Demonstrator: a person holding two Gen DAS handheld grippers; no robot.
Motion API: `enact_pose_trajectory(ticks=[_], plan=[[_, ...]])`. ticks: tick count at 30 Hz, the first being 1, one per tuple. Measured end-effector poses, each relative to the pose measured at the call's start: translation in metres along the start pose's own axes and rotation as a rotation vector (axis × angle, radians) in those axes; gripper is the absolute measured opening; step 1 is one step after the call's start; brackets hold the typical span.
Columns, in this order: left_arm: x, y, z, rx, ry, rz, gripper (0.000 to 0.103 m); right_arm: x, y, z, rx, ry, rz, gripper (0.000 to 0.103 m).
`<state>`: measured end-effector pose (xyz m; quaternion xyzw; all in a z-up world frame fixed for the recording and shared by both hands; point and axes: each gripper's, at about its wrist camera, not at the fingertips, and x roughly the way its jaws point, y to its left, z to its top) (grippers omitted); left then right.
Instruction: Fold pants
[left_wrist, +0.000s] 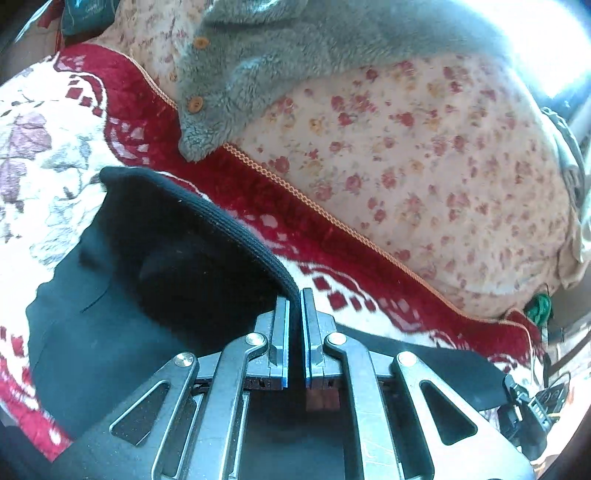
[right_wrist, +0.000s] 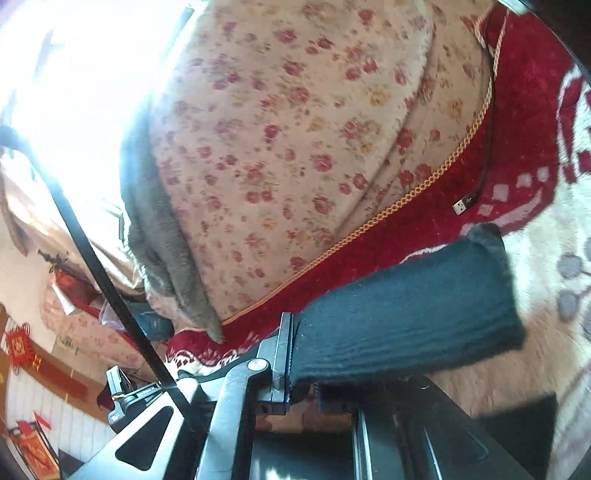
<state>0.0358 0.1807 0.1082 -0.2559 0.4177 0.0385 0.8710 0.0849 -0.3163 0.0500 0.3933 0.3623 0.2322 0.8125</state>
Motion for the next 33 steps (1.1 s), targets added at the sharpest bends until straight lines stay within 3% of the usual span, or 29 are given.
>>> enact_pose_trajectory(ticks=[8,14,20,24,28,31,33], plan=[[-0.046,0.017,-0.066,0.059,-0.029,0.014,0.004,-0.048,-0.006,-0.053,0.0,0.022,-0.006,0.008],[-0.027,0.036,-0.117,0.096,0.032,0.112,0.004,-0.06,-0.041,-0.097,0.014,0.037,-0.138,0.008],[-0.021,0.04,-0.12,0.076,0.027,0.122,0.004,-0.065,-0.081,-0.101,0.173,-0.014,-0.076,0.012],[-0.03,0.036,-0.119,0.084,0.006,0.117,0.004,-0.063,-0.077,-0.096,0.12,-0.004,-0.12,0.011],[-0.043,0.035,-0.123,0.102,-0.041,0.111,0.004,-0.068,-0.056,-0.091,-0.012,-0.013,-0.201,0.01],[-0.031,0.042,-0.13,0.085,-0.008,0.131,0.005,-0.064,-0.061,-0.092,-0.015,0.011,-0.27,0.011],[-0.027,0.05,-0.132,0.052,-0.001,0.108,0.007,-0.064,-0.065,-0.094,0.012,0.01,-0.27,0.011]])
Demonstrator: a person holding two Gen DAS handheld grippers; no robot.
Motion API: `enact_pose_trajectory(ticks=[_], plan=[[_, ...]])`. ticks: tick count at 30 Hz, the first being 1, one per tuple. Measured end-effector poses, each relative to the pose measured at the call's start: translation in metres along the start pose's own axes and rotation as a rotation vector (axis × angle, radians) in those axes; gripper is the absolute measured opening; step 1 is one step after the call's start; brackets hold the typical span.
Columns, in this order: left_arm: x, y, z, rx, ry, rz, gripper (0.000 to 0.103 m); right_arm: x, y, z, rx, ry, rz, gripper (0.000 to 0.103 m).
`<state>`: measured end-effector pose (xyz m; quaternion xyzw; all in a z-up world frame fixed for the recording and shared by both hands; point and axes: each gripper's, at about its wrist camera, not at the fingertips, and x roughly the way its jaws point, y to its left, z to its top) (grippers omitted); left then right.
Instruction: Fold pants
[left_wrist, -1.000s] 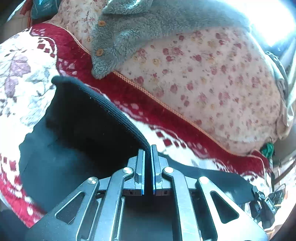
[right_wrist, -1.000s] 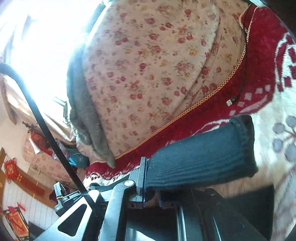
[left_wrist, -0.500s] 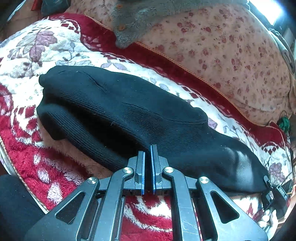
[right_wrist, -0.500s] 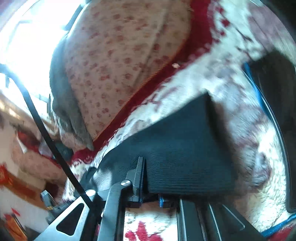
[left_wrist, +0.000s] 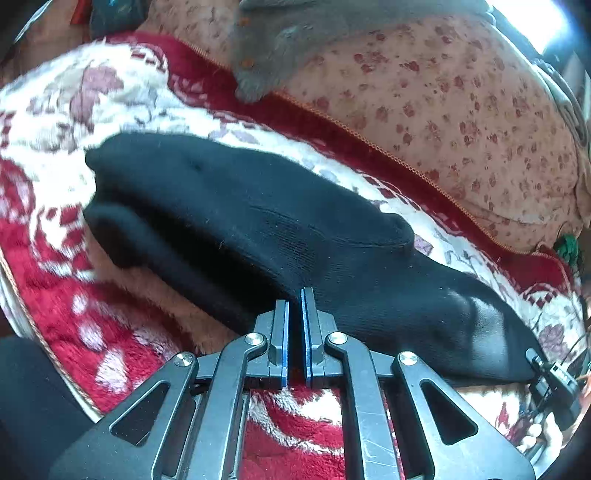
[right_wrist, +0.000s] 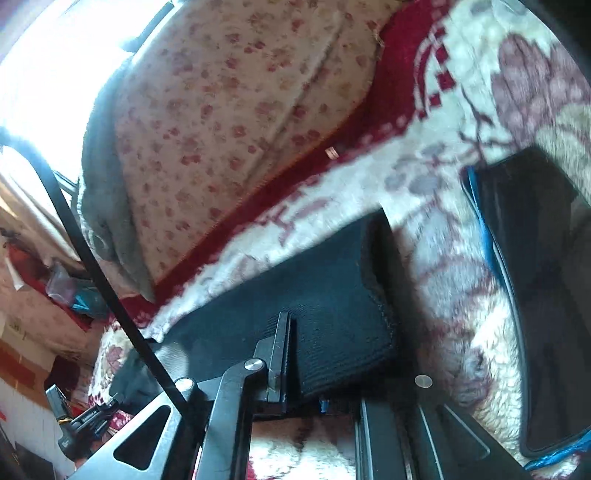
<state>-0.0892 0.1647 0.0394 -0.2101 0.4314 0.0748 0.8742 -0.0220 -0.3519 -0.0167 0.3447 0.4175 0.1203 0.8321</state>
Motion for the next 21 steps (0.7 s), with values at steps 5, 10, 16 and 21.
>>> enact_pose_trajectory(ticks=[5,10,16,21], plan=[[-0.017,0.016,0.006,-0.051,-0.021,-0.04,0.015,-0.017,0.003,0.002,0.031,0.014,-0.079,0.016],[-0.052,0.046,0.017,-0.063,-0.116,0.042,0.015,-0.049,0.026,-0.001,-0.057,0.013,-0.147,0.023],[-0.06,0.098,0.026,-0.158,-0.111,0.055,0.042,-0.05,0.094,-0.023,-0.244,0.083,0.016,0.037],[-0.05,0.122,0.034,-0.243,-0.067,0.016,0.042,0.018,0.176,-0.063,-0.404,0.272,0.225,0.04]])
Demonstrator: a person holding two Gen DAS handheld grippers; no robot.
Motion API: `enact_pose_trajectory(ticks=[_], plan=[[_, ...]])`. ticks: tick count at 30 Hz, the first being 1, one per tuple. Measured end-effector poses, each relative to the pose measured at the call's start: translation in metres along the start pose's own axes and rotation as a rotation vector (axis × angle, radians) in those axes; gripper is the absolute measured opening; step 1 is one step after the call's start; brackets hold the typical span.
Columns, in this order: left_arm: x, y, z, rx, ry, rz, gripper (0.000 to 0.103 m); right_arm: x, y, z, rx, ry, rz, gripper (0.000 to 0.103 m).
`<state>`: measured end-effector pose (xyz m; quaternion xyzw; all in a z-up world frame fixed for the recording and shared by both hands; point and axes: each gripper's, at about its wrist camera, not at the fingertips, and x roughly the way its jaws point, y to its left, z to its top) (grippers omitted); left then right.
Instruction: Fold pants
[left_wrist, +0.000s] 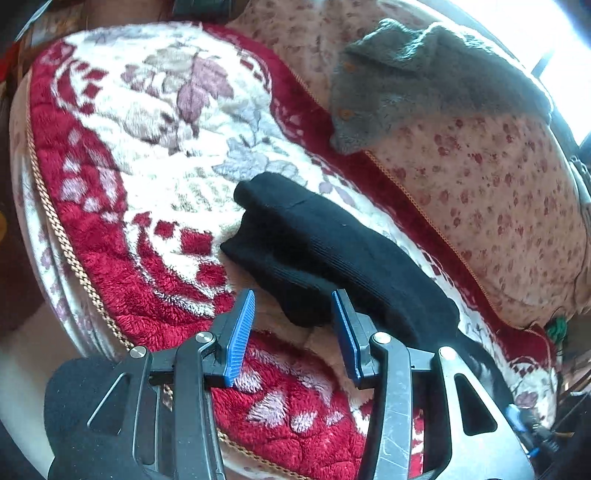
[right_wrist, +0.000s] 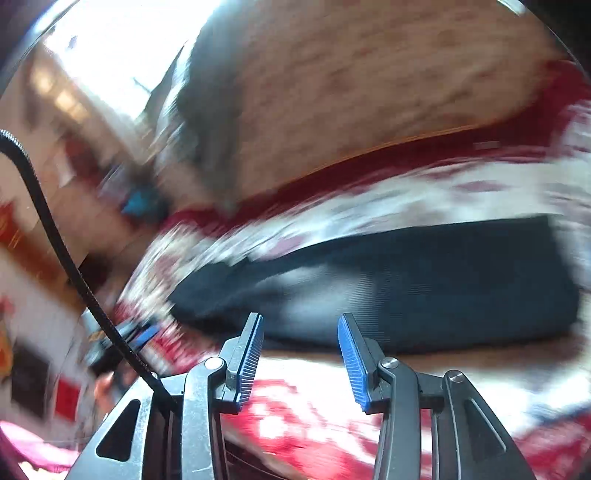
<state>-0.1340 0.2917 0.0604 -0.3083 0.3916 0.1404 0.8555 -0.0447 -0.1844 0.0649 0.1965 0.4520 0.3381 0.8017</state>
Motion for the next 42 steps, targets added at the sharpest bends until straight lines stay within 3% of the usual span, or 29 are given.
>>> enact_pose_trajectory(ticks=[7,11,15,18,21,27,31,37,39,42], plan=[[0.017,0.009,0.02,-0.061,0.027,-0.041,0.052,0.129,0.113,0.009,-0.308,0.152,0.127,0.04],[0.031,0.011,0.035,-0.071,0.046,-0.055,0.052,0.184,0.156,0.009,-0.449,0.199,0.119,0.04],[0.051,0.013,0.043,-0.082,0.079,-0.061,0.055,0.223,0.176,-0.002,-0.53,0.25,0.094,0.04],[0.062,0.016,0.052,-0.114,0.083,-0.068,0.055,0.237,0.173,0.0,-0.56,0.247,0.046,0.04],[0.067,0.02,0.061,-0.166,0.097,-0.088,0.055,0.239,0.166,0.007,-0.528,0.231,0.075,0.033],[0.052,0.037,0.057,-0.206,0.1,-0.1,0.055,0.225,0.173,0.016,-0.496,0.211,0.136,0.034],[0.03,0.052,0.039,-0.187,0.099,-0.073,0.055,0.228,0.193,0.012,-0.574,0.231,0.163,0.055],[0.008,0.059,0.013,-0.045,0.08,0.061,0.055,0.258,0.228,-0.011,-0.84,0.26,0.022,0.056],[0.009,0.058,0.008,-0.012,0.086,0.076,0.055,0.27,0.235,-0.015,-0.926,0.246,-0.055,0.056],[0.015,0.051,0.003,0.023,0.114,0.076,0.055,0.282,0.234,-0.005,-0.936,0.236,-0.062,0.051]])
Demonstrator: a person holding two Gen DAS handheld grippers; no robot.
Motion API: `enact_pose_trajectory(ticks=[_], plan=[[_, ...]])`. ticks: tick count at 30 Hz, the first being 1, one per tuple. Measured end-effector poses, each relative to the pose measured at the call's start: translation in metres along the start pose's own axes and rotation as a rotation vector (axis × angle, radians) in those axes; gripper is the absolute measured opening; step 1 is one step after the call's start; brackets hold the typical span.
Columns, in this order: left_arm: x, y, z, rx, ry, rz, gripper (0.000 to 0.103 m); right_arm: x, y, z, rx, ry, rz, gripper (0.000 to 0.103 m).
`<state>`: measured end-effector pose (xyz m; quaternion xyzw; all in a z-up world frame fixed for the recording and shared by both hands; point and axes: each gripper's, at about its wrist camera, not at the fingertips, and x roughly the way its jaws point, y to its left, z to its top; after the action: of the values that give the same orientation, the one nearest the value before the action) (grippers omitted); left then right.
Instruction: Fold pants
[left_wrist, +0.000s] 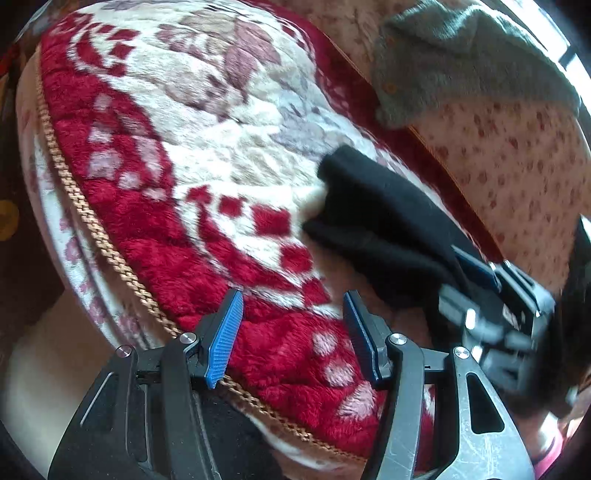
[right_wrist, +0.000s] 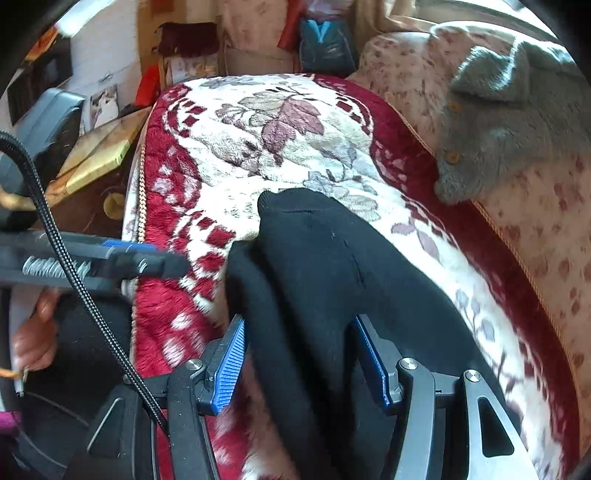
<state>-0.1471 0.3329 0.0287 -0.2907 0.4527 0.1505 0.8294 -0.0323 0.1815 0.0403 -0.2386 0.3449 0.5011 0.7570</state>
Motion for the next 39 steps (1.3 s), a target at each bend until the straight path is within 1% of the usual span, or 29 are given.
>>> enact_pose_trajectory(ticks=[1,3,4,7,9,11,14,15,16,18,20,22,24,26,27,29,31,32,33,34,35,37,39], plan=[[0.002,-0.002,-0.001,0.006,0.006,-0.003,0.055,0.001,-0.008,0.002,0.033,-0.005,0.022,0.043],[0.007,-0.009,-0.002,0.016,0.019,-0.019,0.055,-0.002,-0.029,0.004,0.143,-0.035,0.098,0.038],[0.009,-0.013,-0.003,0.02,0.027,-0.03,0.055,-0.004,-0.038,0.003,0.188,-0.05,0.123,0.035],[0.014,-0.025,0.001,0.016,0.044,-0.086,0.055,-0.009,-0.065,0.001,0.338,-0.092,0.202,0.031],[0.016,-0.036,0.005,0.03,0.021,-0.109,0.055,-0.011,-0.071,0.001,0.38,-0.1,0.23,0.031],[0.022,-0.047,0.012,0.075,0.001,-0.071,0.055,-0.013,-0.073,0.001,0.402,-0.103,0.251,0.031],[0.032,-0.049,0.029,0.07,-0.018,-0.019,0.055,-0.016,-0.075,0.001,0.422,-0.108,0.274,0.031],[0.034,-0.045,0.039,0.057,-0.024,0.002,0.055,-0.016,-0.076,0.0,0.429,-0.108,0.282,0.031],[0.032,-0.039,0.048,0.033,-0.036,0.002,0.055,-0.017,-0.076,0.0,0.434,-0.107,0.291,0.031],[0.018,-0.02,0.062,-0.047,-0.085,-0.031,0.055,-0.019,-0.074,-0.001,0.438,-0.108,0.315,0.031],[0.009,-0.007,0.063,-0.068,-0.103,-0.039,0.055,-0.018,-0.062,-0.003,0.42,-0.102,0.352,0.031],[0.007,0.011,0.058,-0.071,-0.099,0.018,0.055,-0.011,-0.05,-0.005,0.384,-0.075,0.368,0.031],[0.007,0.026,0.052,-0.089,-0.081,0.051,0.055,0.001,-0.041,-0.009,0.375,-0.031,0.394,0.031],[0.003,0.038,0.048,-0.12,-0.069,0.046,0.055,0.008,-0.038,-0.014,0.395,0.005,0.407,0.031],[-0.002,0.041,0.047,-0.128,-0.076,0.041,0.055,0.005,-0.039,-0.014,0.398,-0.002,0.408,0.031],[-0.009,0.037,0.046,-0.114,-0.092,0.026,0.055,-0.008,-0.043,-0.014,0.401,-0.04,0.377,0.031],[-0.015,0.026,0.045,-0.08,-0.092,-0.012,0.055,-0.025,-0.046,-0.015,0.377,-0.077,0.311,0.034],[-0.015,0.02,0.046,-0.066,-0.088,-0.03,0.055,-0.03,-0.046,-0.015,0.357,-0.079,0.283,0.035],[-0.012,0.011,0.047,-0.044,-0.078,-0.054,0.055,-0.034,-0.044,-0.016,0.326,-0.073,0.245,0.038],[-0.009,0.004,0.047,-0.025,-0.066,-0.067,0.055,-0.037,-0.041,-0.018,0.289,-0.06,0.203,0.042],[-0.004,-0.003,0.047,-0.007,-0.049,-0.072,0.055,-0.039,-0.037,-0.02,0.247,-0.046,0.161,0.044],[0.011,-0.016,0.047,0.023,0.006,-0.069,0.055,-0.041,-0.029,-0.028,0.178,-0.032,0.089,0.044],[0.026,-0.023,0.045,0.037,0.053,-0.059,0.055,-0.041,-0.025,-0.036,0.14,-0.028,0.027,0.044]])
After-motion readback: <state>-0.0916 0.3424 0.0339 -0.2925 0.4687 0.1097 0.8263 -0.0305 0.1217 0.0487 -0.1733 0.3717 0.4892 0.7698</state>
